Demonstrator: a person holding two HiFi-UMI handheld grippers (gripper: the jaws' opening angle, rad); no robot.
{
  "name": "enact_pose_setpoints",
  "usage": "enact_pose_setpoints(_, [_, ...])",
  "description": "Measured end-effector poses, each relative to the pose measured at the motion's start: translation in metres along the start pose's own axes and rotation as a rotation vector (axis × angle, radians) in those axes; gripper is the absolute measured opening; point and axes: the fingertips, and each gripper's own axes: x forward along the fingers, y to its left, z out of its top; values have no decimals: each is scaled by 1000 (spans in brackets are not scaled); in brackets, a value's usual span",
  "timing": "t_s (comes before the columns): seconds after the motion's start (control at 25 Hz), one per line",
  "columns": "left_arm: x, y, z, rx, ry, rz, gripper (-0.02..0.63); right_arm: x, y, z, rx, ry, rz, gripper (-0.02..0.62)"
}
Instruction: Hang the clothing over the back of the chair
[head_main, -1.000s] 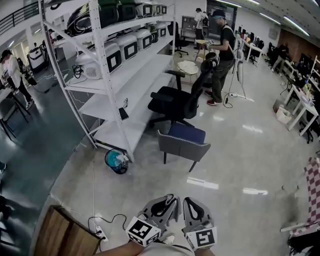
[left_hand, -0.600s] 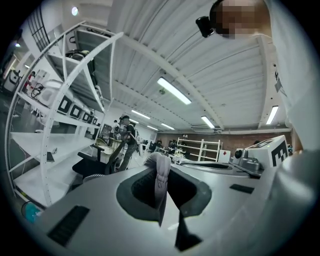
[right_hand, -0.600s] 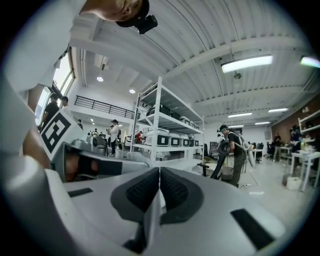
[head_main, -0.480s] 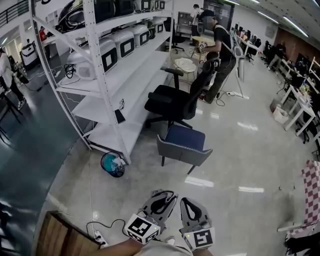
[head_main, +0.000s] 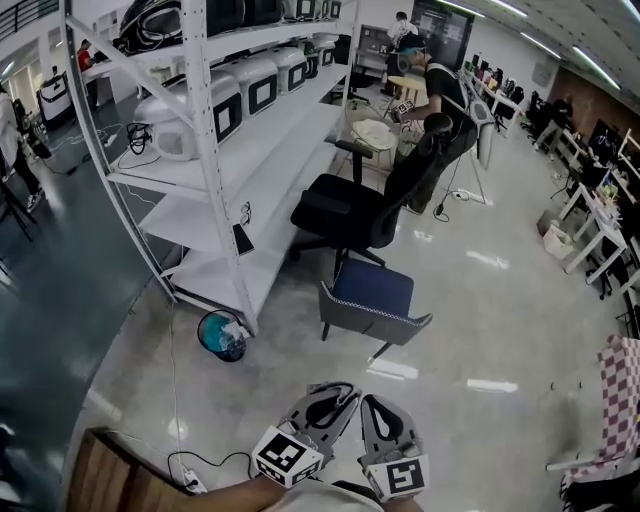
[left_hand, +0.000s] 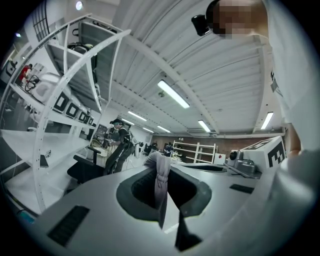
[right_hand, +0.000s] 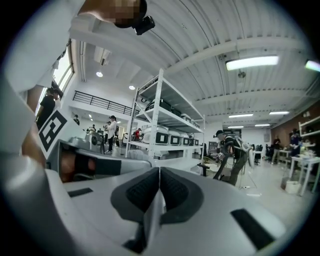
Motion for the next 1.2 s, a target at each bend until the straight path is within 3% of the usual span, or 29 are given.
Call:
enact_pose_setpoints(0.32, [11,14,-1,-34,9,-42,29,9,-7,-5,-8,79,-49,17])
enact_pose_setpoints(0.44, [19,16,-2,-44,14,-46,29,12,-15,-7,30,44,-64,17])
enact_pose_setpoints(0.68, [39,36,-7,-51,23,-9,29,36,-35,-17,26,55,-22,17])
enact_pose_setpoints(1.2, [148,58,10,-20,-13,47,29,82,-149,-8,10,-7,34,17])
